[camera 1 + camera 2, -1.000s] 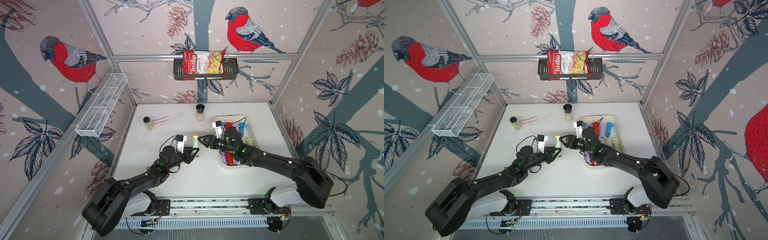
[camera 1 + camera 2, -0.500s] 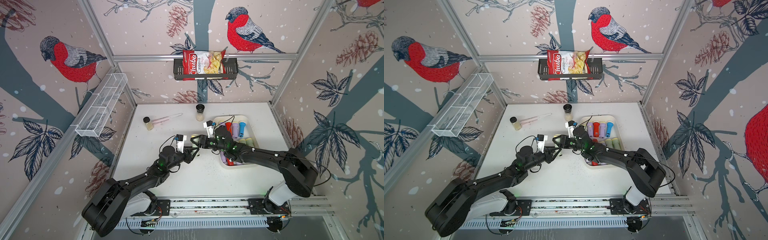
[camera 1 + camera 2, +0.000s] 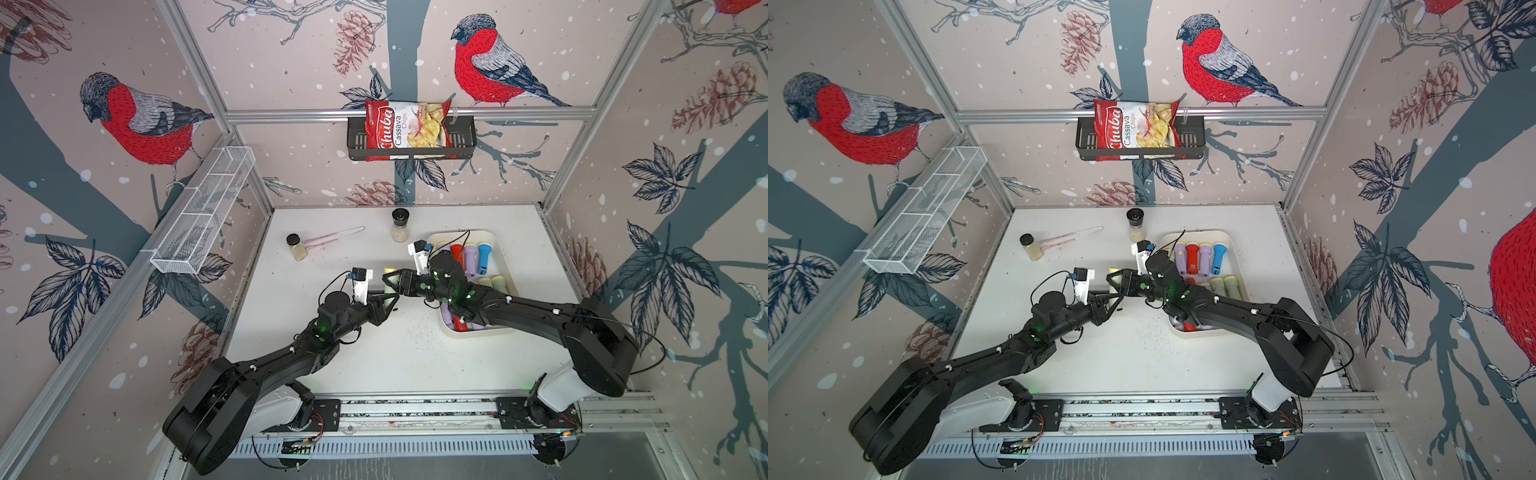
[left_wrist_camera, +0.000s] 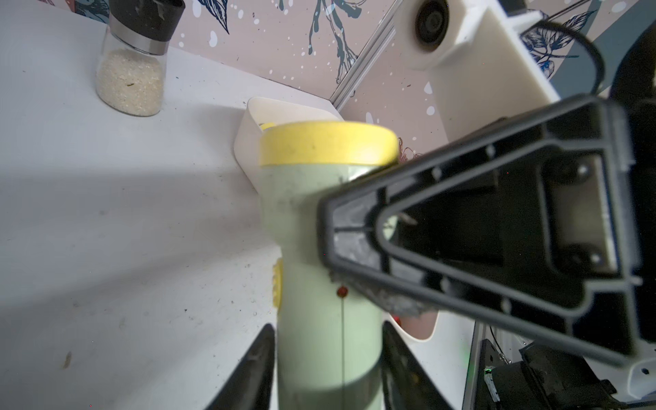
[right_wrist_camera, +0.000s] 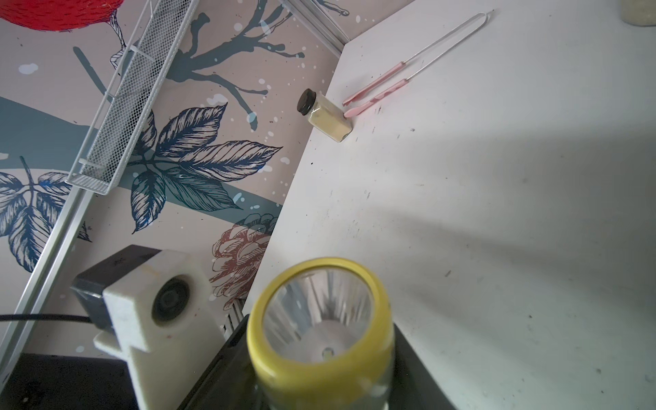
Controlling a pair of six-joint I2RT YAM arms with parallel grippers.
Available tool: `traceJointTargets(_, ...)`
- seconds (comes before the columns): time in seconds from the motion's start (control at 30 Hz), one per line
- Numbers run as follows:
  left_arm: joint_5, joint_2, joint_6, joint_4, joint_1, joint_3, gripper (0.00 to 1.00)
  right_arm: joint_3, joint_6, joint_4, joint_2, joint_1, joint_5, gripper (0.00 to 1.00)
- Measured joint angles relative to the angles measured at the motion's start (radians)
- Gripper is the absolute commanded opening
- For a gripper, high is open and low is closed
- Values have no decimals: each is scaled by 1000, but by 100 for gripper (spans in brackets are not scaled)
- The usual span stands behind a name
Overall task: Put the flashlights into the storage boxes
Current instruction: Pick up the flashlight from the center of the board, then place the flashlight at the storage box.
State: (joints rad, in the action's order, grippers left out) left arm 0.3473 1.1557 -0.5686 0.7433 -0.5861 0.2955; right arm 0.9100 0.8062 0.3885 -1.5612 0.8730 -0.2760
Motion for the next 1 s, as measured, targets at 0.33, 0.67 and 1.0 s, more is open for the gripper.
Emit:
traceJointTargets(0.33,-8,43,-1,-27,0,36,57,-38,-105,-164,120,-206,-35,37)
traceJointTargets(0.67,-6,153,-2,-58,-15,133,58,-37,-337,-547,214,-536,-136,37)
traceJointTargets(1.0,0,233,1,-78,-48,201,58,-23,-504,-827,219,-679,-138,40)
